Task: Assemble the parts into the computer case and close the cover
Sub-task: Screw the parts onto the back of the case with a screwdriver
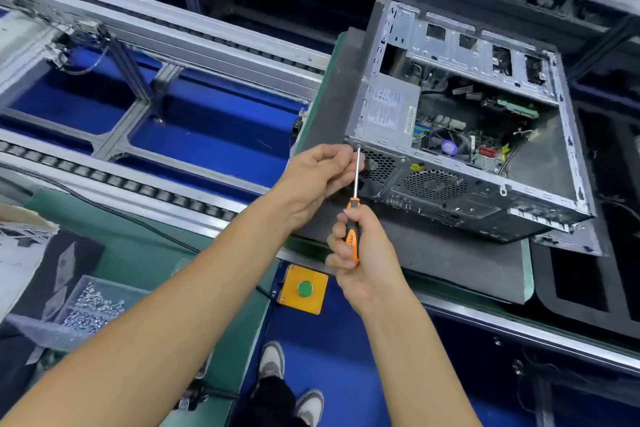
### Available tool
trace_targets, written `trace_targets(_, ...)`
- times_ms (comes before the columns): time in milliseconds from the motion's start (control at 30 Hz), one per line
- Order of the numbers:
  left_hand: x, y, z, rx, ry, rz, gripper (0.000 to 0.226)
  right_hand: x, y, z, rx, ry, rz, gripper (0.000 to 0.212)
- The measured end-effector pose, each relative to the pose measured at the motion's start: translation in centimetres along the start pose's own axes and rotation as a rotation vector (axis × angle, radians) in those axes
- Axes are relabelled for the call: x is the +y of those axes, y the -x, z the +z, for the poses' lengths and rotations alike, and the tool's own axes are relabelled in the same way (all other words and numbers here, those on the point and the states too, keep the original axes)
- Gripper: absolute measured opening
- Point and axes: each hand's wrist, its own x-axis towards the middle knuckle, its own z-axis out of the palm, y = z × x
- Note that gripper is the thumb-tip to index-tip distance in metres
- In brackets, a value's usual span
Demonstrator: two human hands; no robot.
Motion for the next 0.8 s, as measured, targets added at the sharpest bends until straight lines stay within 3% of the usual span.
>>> trace_targets(233, 0.3, 0.7, 1.1, 0.047, -0.018, 0.071, 0.005, 0.8, -0.4, 0.4, -0.05, -0.025, -0.041, 0.014)
trace_targets(433, 0.2, 0.6, 1.0, 0.033, -0.002, 0.107, 0.006, 0.0, -0.7, -0.5, -0.212, -0.167, 0.08, 0.024)
trace_targets(600, -0.6, 0.2, 0.2, -0.006, -0.02, 0.156, 0.009, 0.4, -2.3, -2.5, -0.216, 0.063, -0.063, 0.014)
trace_targets(700, -1.1, 0.2, -0.4, -0.006, -0.03, 0.185, 0.011, 1.1, -3.3, -4.1, -0.18, 0.223, -0.158, 0.027)
trace_targets(800, -1.5, 0.2, -1.4, -0.022, -0.078, 0.185, 0.013, 1.6, -4.0, -5.3, -0.172, 0.315, -0.22, 0.022)
